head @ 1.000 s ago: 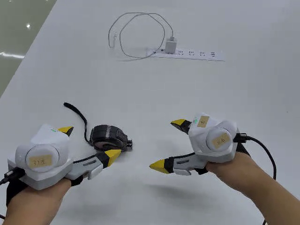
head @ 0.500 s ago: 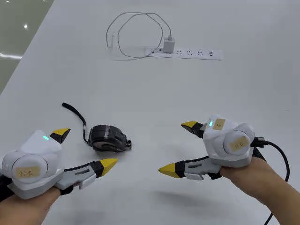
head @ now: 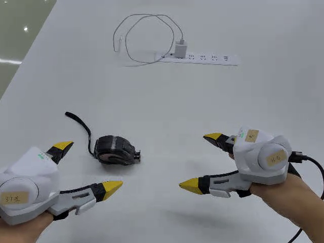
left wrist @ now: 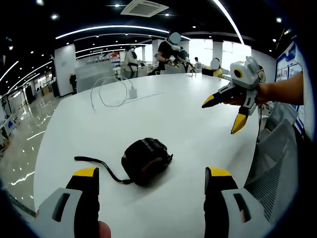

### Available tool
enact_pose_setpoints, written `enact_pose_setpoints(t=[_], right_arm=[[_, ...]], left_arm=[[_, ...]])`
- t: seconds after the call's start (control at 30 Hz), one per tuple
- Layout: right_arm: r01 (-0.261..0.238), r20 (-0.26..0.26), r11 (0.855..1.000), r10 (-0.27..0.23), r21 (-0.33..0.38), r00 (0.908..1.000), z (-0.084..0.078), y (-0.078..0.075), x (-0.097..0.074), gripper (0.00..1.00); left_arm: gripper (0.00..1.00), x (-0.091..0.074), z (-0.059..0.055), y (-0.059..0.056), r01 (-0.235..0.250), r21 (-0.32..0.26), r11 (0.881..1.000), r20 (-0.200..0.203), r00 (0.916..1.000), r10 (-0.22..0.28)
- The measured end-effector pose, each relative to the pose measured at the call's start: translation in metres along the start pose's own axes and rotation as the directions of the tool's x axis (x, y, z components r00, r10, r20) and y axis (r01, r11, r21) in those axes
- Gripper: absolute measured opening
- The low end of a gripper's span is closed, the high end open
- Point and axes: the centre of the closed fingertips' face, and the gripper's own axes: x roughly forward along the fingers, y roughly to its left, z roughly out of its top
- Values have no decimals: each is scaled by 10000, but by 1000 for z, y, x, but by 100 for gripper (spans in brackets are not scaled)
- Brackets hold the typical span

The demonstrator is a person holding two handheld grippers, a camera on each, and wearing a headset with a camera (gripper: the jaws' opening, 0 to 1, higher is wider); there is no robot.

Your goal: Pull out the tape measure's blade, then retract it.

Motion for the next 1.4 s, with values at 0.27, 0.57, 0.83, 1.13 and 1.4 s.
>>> enact_pose_setpoints(t=[0.27,0.57,0.83,1.13,1.4], right_arm=[[45,154,9998,-48,184,9999,-4,1,-10,82],[230,20,9994,-231,243,9997,-14,0,-22,84],[383,103,9983,-388,444,9992,-22,1,-33,89],[489,-21,9971,-489,584,9988,-35,2,-43,93],[646,-105,9950,-640,758,9979,-44,2,-53,98]], left_arm=[[90,-6,-5,0,371,-49,9993,-44,9993,-371],[93,-12,-15,-1,610,-176,9980,-112,9981,-612],[96,-20,-21,2,757,-155,9970,-158,9970,-759],[99,-27,-26,6,763,-142,9970,-234,9968,-766],[99,-31,-31,5,845,-143,9963,-350,9958,-849]])
